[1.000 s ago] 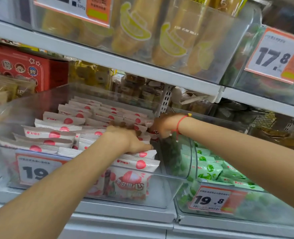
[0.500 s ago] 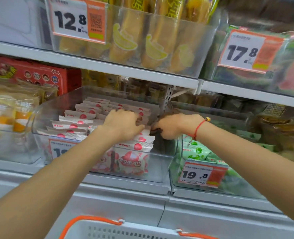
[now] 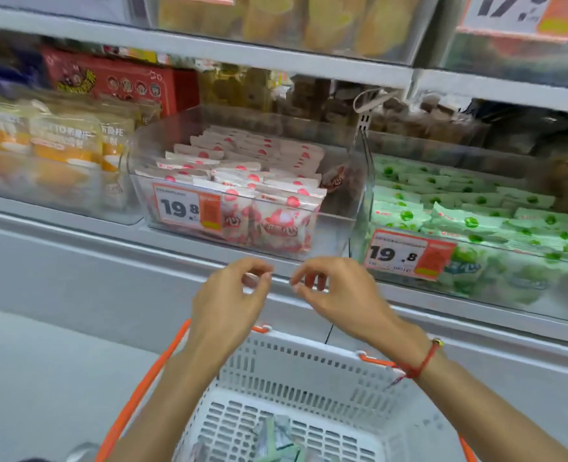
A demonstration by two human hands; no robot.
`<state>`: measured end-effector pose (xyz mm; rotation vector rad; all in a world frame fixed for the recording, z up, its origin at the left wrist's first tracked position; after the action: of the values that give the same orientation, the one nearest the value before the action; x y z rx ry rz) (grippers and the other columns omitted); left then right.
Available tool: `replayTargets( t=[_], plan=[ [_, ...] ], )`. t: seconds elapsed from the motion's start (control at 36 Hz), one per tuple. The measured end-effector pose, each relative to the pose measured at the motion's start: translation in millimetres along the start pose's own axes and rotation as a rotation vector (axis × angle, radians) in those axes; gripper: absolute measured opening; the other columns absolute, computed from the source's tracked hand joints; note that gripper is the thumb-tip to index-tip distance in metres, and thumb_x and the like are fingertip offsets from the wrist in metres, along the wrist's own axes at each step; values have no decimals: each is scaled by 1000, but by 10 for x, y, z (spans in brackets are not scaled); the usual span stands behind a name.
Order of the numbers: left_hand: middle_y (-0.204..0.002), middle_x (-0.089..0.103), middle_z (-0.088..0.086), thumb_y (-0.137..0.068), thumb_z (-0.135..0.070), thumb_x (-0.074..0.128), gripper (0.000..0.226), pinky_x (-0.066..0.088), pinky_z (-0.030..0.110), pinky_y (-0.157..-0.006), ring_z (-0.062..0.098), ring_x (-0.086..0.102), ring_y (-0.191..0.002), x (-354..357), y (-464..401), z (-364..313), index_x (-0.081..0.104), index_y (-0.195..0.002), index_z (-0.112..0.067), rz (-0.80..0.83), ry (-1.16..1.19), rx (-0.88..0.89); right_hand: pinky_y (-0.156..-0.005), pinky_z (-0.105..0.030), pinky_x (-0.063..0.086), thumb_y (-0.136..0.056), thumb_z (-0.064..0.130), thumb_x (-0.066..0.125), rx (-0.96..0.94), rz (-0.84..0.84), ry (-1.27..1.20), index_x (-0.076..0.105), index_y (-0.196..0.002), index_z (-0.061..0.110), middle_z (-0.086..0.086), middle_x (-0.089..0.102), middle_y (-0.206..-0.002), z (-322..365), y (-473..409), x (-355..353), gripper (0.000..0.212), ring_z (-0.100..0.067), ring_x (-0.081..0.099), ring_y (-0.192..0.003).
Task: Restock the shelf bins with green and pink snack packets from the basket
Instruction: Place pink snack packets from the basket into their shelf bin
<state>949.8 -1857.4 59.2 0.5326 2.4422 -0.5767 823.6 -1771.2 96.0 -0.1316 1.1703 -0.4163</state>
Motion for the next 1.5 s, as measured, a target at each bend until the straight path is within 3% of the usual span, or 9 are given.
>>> replayTargets(
  t=[0.33,0.44,0.58,0.78,0.86,0.97,1.11,1.22,1.5],
  plan=[
    [-119,61,0,-98,-19,48,22,44,21,-75,11,57,-86,1597,1259,2070,59,-116,-20,632,-68,-460,-86,-34,49,-91,21,58,360,766,-54,64,-115,21,-3,65,-115,-944,1246,2456,26,-22,60,-104],
    [-135,53,3,-95,-24,51,36,40,32,-105,19,54,-117,1935,1843,2537,50,-132,-20,943,-216,-543,-112,-36,30,-97,31,51,390,962,-82,28,-149,17,-5,27,-154,-1054,1741,2952,59,-23,30,-140],
    [-133,51,-4,-90,-24,53,37,43,32,-97,19,46,-123,1900,2113,2645,53,-127,-25,980,-633,-282,-120,-44,5,-95,47,48,223,971,73,-4,-153,22,2,-8,-160,-990,2063,3188,82,-22,-2,-148],
    [-136,50,0,-86,-66,47,58,23,36,-110,22,32,-134,1756,1998,2627,55,-125,-25,1007,-994,-121,-120,-45,-1,-87,-8,50,-382,846,257,17,-151,25,-4,6,-160,-410,2083,3328,79,-23,-4,-148],
    [-141,44,8,-82,-74,44,74,16,42,-112,30,22,-139,1783,2114,2667,55,-128,-17,1200,-1087,-83,-118,-41,7,-90,1,46,-269,983,168,38,-144,22,-9,41,-147,-388,2190,3474,59,-22,14,-146],
    [-137,49,3,-90,-58,47,51,18,42,-113,28,29,-135,1879,2172,2736,65,-113,-16,1194,-942,-140,-116,-38,11,-94,37,43,-36,1052,46,51,-135,26,-13,49,-137,-464,2210,3548,43,-23,31,-136],
    [-134,53,3,-93,-48,43,38,25,40,-111,26,37,-130,1825,1971,2799,68,-96,-19,1138,-689,-344,-110,-39,31,-71,58,72,127,1163,-117,37,-139,15,-4,44,-135,-435,2216,3425,87,-24,42,-123],
    [-81,54,2,-98,-37,41,36,40,21,-70,13,49,-73,1668,1711,2521,47,-68,-19,1220,-378,-600,-101,-36,45,-73,40,79,375,937,-512,46,-133,20,3,54,-130,-476,1849,3021,71,-15,55,-115],
    [-108,70,-5,-89,-72,13,75,47,31,-93,15,66,-100,868,568,1129,57,-124,-22,966,149,-573,-46,-16,34,-74,31,80,519,492,-709,71,-72,7,3,57,-55,-526,804,1547,26,-7,44,-45]
  ],
)
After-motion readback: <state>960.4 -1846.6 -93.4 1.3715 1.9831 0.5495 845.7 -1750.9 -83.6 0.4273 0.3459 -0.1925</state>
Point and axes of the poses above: each hand's wrist, its own y-axis away from the middle knuckle, its own x-axis out of the palm, z = x × y, the point moved 9 cm from there along -y, towards the middle knuckle
